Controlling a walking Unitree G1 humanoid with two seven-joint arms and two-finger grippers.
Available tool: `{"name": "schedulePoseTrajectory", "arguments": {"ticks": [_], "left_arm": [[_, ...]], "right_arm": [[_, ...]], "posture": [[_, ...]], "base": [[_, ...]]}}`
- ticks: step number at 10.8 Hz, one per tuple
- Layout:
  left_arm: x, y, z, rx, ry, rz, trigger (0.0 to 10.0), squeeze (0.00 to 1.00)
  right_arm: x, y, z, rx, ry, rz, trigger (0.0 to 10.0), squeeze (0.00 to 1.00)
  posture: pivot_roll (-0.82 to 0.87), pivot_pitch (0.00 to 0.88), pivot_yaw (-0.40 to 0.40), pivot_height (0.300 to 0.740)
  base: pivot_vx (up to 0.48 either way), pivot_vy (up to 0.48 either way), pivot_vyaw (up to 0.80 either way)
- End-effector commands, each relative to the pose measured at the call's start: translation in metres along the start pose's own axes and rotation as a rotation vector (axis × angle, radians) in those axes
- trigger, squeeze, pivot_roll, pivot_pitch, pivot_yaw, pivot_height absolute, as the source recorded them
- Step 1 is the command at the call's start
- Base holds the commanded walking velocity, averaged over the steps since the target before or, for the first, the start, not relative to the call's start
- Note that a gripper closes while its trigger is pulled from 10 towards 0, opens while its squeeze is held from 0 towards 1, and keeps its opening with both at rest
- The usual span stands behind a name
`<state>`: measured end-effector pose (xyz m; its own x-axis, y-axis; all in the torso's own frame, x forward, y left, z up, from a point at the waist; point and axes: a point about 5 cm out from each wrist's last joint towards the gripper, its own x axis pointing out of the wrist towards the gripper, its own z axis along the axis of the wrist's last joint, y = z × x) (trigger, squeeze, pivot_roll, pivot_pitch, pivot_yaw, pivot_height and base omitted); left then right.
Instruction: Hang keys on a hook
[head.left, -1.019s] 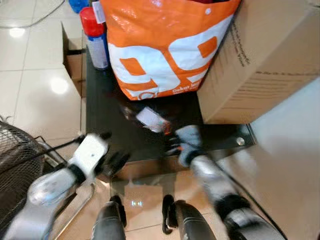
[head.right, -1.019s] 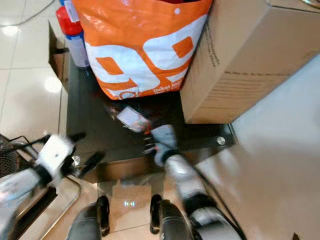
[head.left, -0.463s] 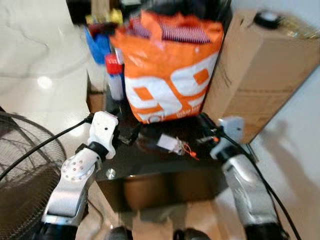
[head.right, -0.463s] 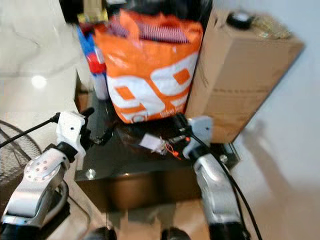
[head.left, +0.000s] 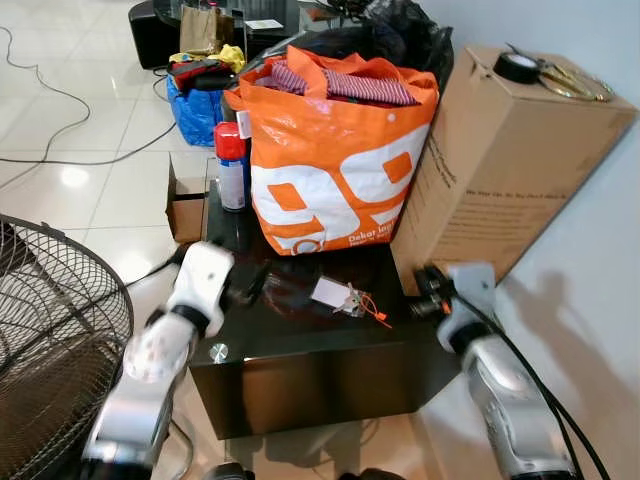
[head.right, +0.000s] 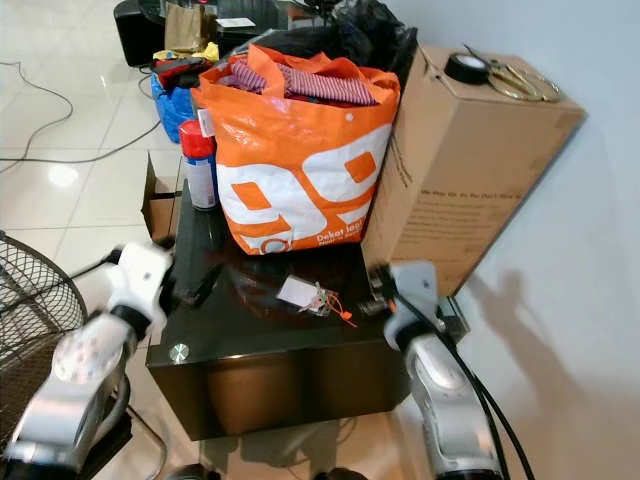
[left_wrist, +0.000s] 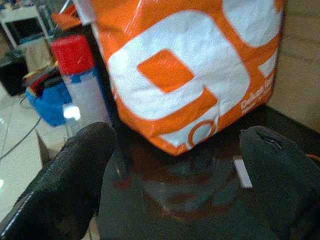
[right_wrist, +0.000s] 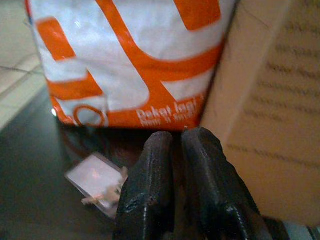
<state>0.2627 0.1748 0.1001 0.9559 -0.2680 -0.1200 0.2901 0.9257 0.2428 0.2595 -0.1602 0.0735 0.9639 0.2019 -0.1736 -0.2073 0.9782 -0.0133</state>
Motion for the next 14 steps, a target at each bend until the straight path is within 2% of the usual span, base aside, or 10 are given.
{"name": "schedulePoseTrajectory", "arguments": {"ticks": [1,2,4,6,7,8,9,12,13,14], "left_arm": [[0.0,-0.005,0.0,-0.013,-0.015,0.021,10.0,0.27],[0.002,-0.005,0.0,-0.035,-0.024,0.056,10.0,0.27],[0.006,0.002,0.006,-0.02,-0.053,0.078,10.0,0.28],[0.01,0.006,0.012,-0.003,-0.065,0.07,10.0,0.28],[0.009,0.009,0.013,-0.016,-0.077,0.062,10.0,0.26],[0.006,0.013,0.013,0.011,-0.061,0.08,10.0,0.27],[0.004,0.014,0.013,0.013,-0.062,0.086,10.0,0.28],[-0.007,0.014,0.012,-0.007,-0.067,0.088,10.0,0.3],[-0.009,0.014,0.01,-0.002,-0.058,0.085,10.0,0.31],[-0.009,0.015,0.01,0.001,-0.056,0.083,10.0,0.31]], "right_arm": [[-0.002,-0.006,0.004,-0.033,-0.014,-0.031,10.0,1.0],[0.002,-0.006,0.006,-0.043,0.006,-0.046,10.0,1.0],[0.006,0.003,0.009,-0.061,0.001,-0.018,10.0,1.0],[0.006,0.008,0.011,-0.058,-0.026,-0.037,10.0,1.0],[0.006,0.009,0.01,-0.011,-0.01,-0.059,10.0,1.0],[0.005,0.01,0.005,0.058,0.022,-0.048,10.0,1.0],[0.003,0.01,0.002,0.077,0.024,-0.046,10.0,1.0],[0.007,0.015,-0.005,0.025,0.055,0.009,10.0,1.0],[0.006,0.017,-0.007,-0.015,0.074,0.036,10.0,1.0],[0.006,0.018,-0.008,-0.015,0.076,0.037,10.0,1.0]], "posture": [[0.04,0.0,-0.09,0.74],[0.03,0.0,-0.082,0.74],[0.03,0.0,-0.058,0.74],[0.05,0.0,-0.044,0.74],[0.06,0.0,-0.041,0.74],[0.08,0.0,-0.06,0.74],[0.08,0.0,-0.071,0.74],[0.09,0.0,-0.107,0.74],[0.09,0.0,-0.107,0.74],[0.09,0.0,-0.104,0.74]], "base": [[0.0,0.0,0.0],[0.0,0.0,0.0],[0.0,0.0,0.0],[0.0,-0.48,0.8],[0.0,0.0,0.0],[0.0,0.0,0.0],[0.0,0.0,0.0],[0.092,0.0,0.0],[0.3,0.0,0.8],[0.315,0.0,0.8]]}}
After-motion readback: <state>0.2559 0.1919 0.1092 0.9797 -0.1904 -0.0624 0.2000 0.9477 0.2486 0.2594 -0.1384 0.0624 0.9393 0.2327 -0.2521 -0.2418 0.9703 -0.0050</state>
